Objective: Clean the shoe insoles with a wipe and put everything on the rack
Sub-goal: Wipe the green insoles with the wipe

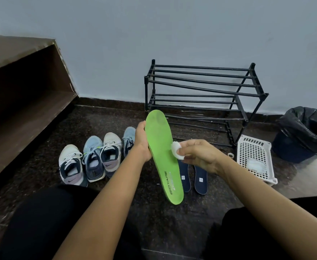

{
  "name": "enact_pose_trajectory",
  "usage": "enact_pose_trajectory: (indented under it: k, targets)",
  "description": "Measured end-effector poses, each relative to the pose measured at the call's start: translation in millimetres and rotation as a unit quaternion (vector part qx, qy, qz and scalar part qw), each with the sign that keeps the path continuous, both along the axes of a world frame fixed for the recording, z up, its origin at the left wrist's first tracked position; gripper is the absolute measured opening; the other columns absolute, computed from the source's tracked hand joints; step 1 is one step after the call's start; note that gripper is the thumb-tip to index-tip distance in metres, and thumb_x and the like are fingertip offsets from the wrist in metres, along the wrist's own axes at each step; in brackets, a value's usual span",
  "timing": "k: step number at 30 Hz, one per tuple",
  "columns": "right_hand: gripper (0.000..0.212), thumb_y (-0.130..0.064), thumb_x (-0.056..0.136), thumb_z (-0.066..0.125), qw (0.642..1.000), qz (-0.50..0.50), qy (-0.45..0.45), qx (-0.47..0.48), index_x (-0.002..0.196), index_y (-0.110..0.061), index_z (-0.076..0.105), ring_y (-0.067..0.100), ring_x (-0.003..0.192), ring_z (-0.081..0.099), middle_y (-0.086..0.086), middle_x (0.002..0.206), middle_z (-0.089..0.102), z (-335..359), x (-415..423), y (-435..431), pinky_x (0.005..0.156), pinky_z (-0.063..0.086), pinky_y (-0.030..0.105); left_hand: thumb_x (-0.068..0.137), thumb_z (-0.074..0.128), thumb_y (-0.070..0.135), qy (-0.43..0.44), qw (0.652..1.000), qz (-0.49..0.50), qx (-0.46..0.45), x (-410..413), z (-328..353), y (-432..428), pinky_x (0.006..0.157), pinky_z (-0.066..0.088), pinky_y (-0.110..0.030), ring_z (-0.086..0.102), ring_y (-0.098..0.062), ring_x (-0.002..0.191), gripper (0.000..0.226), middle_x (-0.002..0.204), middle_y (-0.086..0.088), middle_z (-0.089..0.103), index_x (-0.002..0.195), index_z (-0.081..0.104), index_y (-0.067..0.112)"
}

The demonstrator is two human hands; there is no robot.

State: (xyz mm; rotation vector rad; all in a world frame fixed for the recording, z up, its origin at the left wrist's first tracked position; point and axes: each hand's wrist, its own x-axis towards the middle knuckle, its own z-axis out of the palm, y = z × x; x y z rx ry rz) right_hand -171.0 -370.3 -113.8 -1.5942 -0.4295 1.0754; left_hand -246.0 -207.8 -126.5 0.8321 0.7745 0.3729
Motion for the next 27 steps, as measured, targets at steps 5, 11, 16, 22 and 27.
enact_pose_trajectory:
  k: [5, 11, 16, 22, 27]
  targets:
    - [0.025, 0.006, 0.079, 0.066, 0.998, -0.018, 0.054, -0.028, 0.104, 0.005, 0.064, 0.021, 0.088, 0.067, 0.012, 0.094, 0.071, -48.8, -1.3, 9.5, 0.089, 0.053, 0.038, 0.1, 0.035, 0.044, 0.033, 0.999, -0.013, -0.038, -8.6, -35.5, 4.5, 0.068, 0.05, -0.035, 0.062, -0.029, 0.073, 0.047, 0.071, -0.01, 0.071, 0.086, 0.066, 0.011]
    - [0.015, 0.003, 0.079, 0.068, 0.995, -0.067, 0.034, -0.061, 0.094, 0.001, 0.068, 0.013, 0.073, 0.065, 0.008, 0.083, 0.069, -97.7, -14.4, 22.0, 0.057, 0.051, 0.021, 0.102, 0.038, 0.049, 0.09, 0.995, -0.03, -0.019, -14.7, -70.4, 8.2, 0.07, 0.053, -0.037, 0.068, -0.026, 0.082, 0.049, 0.087, -0.011, 0.074, 0.102, 0.067, 0.011]
    - [0.015, 0.007, 0.074, 0.07, 0.987, -0.135, -0.02, -0.09, 0.089, 0.005, 0.068, 0.017, 0.07, 0.065, 0.015, 0.086, 0.068, -131.7, -10.1, 28.4, 0.053, 0.053, 0.021, 0.104, 0.039, 0.045, 0.126, 0.992, -0.001, -0.024, -16.5, -109.9, 12.2, 0.08, 0.052, -0.04, 0.065, -0.024, 0.086, 0.045, 0.097, -0.009, 0.07, 0.123, 0.059, 0.01]
    - [0.013, 0.003, 0.071, 0.074, 0.972, -0.171, -0.069, -0.144, 0.083, -0.003, 0.072, 0.024, 0.075, 0.067, 0.017, 0.089, 0.07, -171.2, 4.5, 43.4, 0.055, 0.054, 0.026, 0.104, 0.036, 0.043, 0.199, 0.976, 0.041, -0.08, -19.8, -157.7, 9.6, 0.084, 0.049, -0.041, 0.059, -0.026, 0.11, 0.05, 0.133, -0.013, 0.059, 0.14, 0.046, 0.009]
    - [0.011, 0.001, 0.071, 0.075, 0.965, -0.183, -0.076, -0.171, 0.081, -0.003, 0.072, 0.023, 0.07, 0.067, 0.015, 0.087, 0.07, -194.9, 22.7, 66.6, 0.054, 0.055, 0.028, 0.103, 0.04, 0.031, 0.248, 0.964, 0.067, -0.067, -17.3, -189.8, 17.0, 0.074, 0.049, -0.036, 0.06, -0.022, 0.1, 0.041, 0.119, -0.01, 0.064, 0.135, 0.051, 0.007]
